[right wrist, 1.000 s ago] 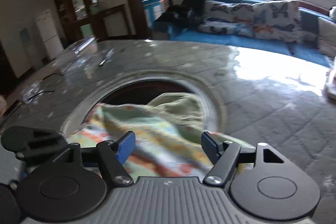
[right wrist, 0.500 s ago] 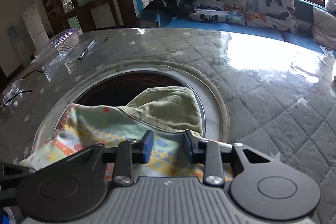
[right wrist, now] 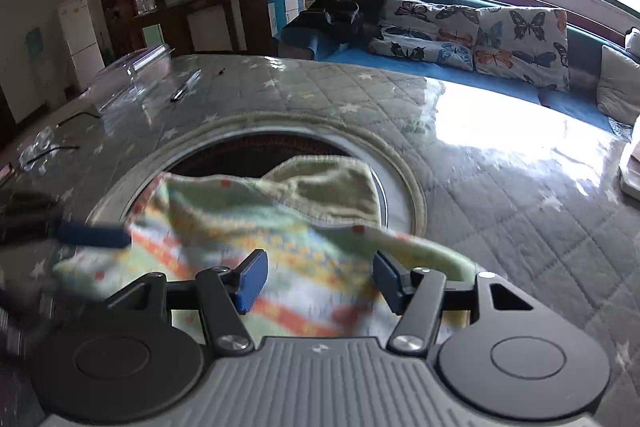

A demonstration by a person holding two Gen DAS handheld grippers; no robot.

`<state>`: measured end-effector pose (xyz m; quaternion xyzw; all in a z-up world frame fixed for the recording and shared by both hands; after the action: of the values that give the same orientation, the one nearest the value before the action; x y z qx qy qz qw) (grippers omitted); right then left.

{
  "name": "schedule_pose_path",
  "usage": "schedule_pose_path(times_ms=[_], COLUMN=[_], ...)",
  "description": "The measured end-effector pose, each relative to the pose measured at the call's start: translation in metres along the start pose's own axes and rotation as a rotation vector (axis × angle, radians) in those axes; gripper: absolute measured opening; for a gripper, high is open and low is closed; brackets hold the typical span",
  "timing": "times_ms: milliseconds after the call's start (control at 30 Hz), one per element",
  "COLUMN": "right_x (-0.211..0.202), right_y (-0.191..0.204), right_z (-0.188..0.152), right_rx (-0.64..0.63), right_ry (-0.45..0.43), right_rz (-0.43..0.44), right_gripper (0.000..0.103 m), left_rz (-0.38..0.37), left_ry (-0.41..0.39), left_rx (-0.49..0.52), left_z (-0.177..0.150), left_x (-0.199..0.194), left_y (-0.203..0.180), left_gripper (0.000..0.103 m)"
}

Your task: Fold clothes

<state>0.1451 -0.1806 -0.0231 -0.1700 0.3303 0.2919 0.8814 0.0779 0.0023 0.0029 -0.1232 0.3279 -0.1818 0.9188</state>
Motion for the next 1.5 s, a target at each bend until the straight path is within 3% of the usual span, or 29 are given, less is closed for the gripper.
schedule_pose_path(times_ms=[400, 700, 1133, 1233, 1300, 1500], right_x=[-0.028, -0.051, -0.071, -0.073, -0.074, -0.078], right_y=[0.027, 0.023, 0.033, 0.032, 0.033, 0.031], right_z=[-0.037, -0.068, -0.088, -0.088, -0.086, -0.076], right_rx=[-0.038, 0.024, -0.048, -0.053, -0.043, 0.003], right_ry=[-0.023, -0.06, -0.053, -0.052, -0.061, -0.11], right_rz=[-0.03, -0.047, -0.051, -0.04, -0.026, -0.012], right_gripper=[0.081, 0.085, 0.086, 0.089, 0.095, 0.103], left_rz=[0.086, 0.098, 0.071, 0.061, 0.06, 0.088], left_ry=[0.013, 0.004, 0.019, 0.019, 0.017, -0.026], left_rx=[-0.069, -0.082, -0.096, -0.097, -0.092, -0.086], left_z=[-0.012, -0.019, -0.019, -0.017, -0.016, -0.005], left_x=[-0.009, -0.013, -0.019, -0.021, -0.022, -0.028], left_y=[0.03, 0.029, 0.033, 0.035, 0.035, 0.037], left_gripper=[0.058, 0.058, 0.058, 0.068, 0.085, 0.091])
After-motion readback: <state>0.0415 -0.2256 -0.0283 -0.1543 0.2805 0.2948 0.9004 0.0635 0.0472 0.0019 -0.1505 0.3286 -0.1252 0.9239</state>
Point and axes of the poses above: each gripper's, at about its wrist camera, not at the fingertips, and x roughly the way its jaws point, y to its left, z to its top, the point moved 1 cm from there along x, roughly the way its jaws point, and after that the axes turned 15 degrees about -x, right-handed, at the moved point
